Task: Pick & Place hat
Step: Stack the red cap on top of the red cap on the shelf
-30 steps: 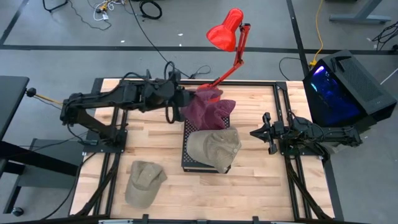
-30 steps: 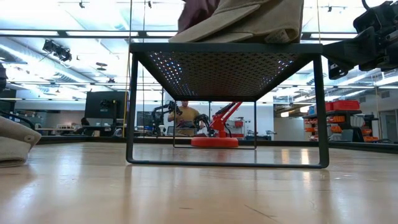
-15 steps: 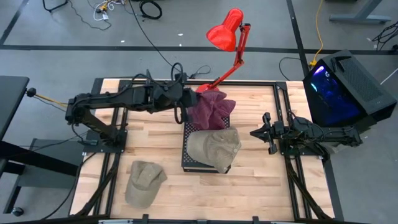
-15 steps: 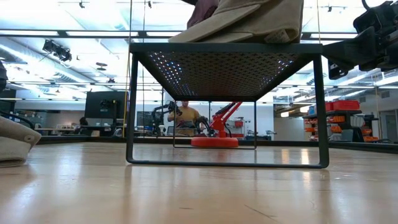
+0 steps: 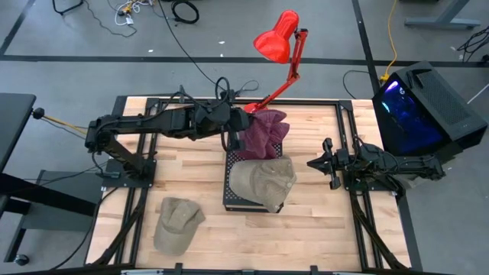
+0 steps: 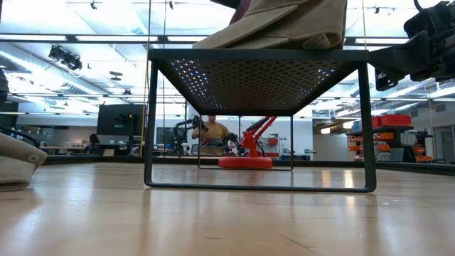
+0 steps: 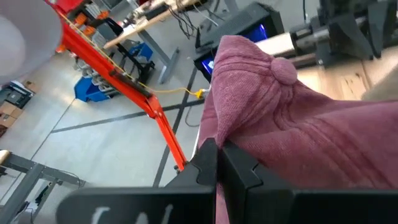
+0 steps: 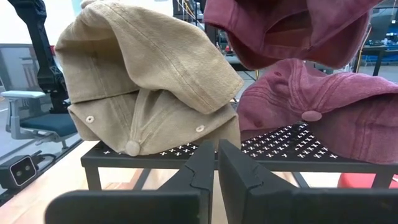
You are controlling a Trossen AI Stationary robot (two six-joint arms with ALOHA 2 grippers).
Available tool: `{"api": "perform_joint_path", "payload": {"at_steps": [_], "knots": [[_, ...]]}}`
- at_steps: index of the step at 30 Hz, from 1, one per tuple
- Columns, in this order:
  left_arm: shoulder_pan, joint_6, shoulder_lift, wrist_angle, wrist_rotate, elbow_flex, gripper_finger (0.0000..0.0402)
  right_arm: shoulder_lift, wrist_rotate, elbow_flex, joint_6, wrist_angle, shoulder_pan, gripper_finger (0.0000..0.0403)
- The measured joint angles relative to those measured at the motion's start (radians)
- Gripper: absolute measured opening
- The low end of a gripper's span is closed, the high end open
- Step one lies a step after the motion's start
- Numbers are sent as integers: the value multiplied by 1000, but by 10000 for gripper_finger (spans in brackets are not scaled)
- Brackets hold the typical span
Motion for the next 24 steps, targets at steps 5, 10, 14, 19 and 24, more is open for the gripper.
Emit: {"api": "perform_joint_path", "payload": {"at_steps": [5,10,14,19,24], "knots": [[0,0,0,33,-32,0,7,0,0,0,0,0,0,27],[0,-1,0,79,-51,0,7,0,0,0,0,0,0,27],[0,-29,-1,112,-52,0,7,0,0,0,0,0,0,27],[-1,-80,-1,112,-50,0,7,0,0,0,0,0,0,27],[-8,-119,-1,111,-40,0,7,0,0,0,0,0,0,27]]}}
